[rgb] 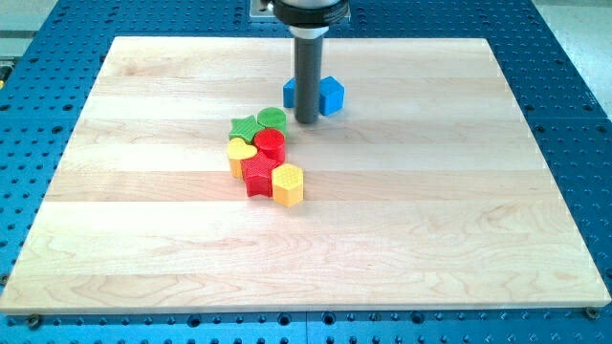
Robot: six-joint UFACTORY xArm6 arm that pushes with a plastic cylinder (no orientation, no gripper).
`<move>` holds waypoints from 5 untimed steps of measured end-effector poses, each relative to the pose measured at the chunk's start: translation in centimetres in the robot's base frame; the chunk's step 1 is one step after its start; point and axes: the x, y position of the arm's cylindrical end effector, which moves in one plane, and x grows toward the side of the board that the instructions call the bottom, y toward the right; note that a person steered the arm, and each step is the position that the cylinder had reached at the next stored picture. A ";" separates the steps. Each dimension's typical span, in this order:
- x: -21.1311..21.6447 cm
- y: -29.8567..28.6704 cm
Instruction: Slide the green circle parallel to the left of the yellow heart
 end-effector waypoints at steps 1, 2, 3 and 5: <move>2.1 -1.9; 4.0 -6.2; 6.0 -7.7; 7.0 -13.5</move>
